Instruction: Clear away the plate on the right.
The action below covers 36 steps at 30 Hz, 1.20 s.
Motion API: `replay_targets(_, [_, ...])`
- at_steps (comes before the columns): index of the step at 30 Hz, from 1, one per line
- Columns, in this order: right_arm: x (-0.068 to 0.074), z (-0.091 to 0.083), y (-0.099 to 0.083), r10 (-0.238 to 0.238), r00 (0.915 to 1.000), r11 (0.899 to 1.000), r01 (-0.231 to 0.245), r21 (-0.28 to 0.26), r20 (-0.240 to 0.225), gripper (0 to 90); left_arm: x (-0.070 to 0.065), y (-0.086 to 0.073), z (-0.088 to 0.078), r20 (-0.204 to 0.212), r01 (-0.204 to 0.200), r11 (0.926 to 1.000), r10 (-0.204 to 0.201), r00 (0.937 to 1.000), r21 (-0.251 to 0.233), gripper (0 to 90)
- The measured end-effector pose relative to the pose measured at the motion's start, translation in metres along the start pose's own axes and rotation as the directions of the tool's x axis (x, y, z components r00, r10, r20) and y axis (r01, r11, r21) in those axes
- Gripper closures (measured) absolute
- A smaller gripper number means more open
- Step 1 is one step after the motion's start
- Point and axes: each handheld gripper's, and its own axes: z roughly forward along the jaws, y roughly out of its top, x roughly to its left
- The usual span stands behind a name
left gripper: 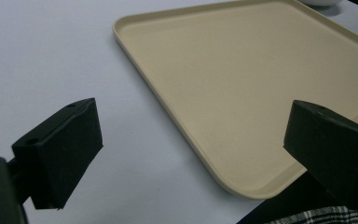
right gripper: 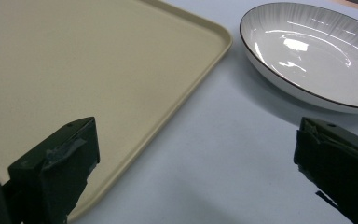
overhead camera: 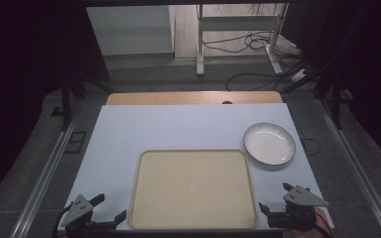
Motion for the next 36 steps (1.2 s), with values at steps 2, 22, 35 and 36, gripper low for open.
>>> replay_targets(2, [0.000, 0.002, 0.001, -0.009, 1.0000, 1.000, 0.009, 0.006, -0.004, 0.5, 0.000, 0.000, 0.000, 0.004, 0.002, 1.0000, -0.002, 1.0000, 0.000, 4.0])
replay_targets(22, [-0.010, 0.019, 0.007, 0.038, 0.9992, 0.998, -0.037, 0.041, -0.013, 1.3, 0.001, 0.000, 0.000, 0.017, 0.003, 1.0000, -0.003, 0.9998, 0.004, 4.0])
replay_targets(35, [-0.018, 0.031, 0.009, 0.060, 0.9973, 0.998, -0.060, 0.011, -0.042, 1.5, 0.001, 0.000, 0.000, 0.010, 0.006, 1.0000, -0.006, 0.9999, -0.001, 5.2])
replay_targets(36, [-0.018, 0.033, 0.010, 0.056, 0.9977, 0.998, -0.055, 0.014, -0.038, 1.5, 0.001, 0.000, 0.000, 0.011, 0.003, 1.0000, -0.003, 0.9999, -0.001, 5.1])
